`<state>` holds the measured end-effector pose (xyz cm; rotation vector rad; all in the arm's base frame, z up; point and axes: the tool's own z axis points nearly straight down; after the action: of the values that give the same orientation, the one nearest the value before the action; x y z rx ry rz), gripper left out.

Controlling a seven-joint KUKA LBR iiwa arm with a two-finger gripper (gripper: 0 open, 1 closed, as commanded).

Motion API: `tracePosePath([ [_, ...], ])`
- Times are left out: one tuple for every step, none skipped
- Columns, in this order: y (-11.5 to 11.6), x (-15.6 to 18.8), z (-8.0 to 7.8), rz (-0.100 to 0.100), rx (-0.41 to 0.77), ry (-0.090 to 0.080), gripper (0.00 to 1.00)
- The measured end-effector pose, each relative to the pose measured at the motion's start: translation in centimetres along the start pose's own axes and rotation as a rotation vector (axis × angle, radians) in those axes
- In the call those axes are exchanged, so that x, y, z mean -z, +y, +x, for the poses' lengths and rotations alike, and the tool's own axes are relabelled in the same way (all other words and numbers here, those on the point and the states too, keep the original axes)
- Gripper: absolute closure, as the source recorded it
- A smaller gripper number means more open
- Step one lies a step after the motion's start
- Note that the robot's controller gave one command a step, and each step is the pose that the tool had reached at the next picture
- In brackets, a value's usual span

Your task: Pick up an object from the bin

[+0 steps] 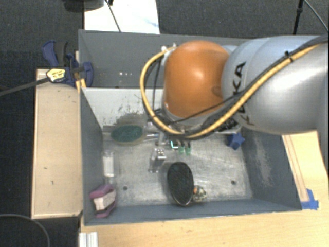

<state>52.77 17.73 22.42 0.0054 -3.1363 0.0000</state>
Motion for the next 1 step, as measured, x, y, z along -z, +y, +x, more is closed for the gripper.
tracePosePath([
  [-5.6, -10.91, 3.11, 0.002, 0.151, 0.002, 0.0],
])
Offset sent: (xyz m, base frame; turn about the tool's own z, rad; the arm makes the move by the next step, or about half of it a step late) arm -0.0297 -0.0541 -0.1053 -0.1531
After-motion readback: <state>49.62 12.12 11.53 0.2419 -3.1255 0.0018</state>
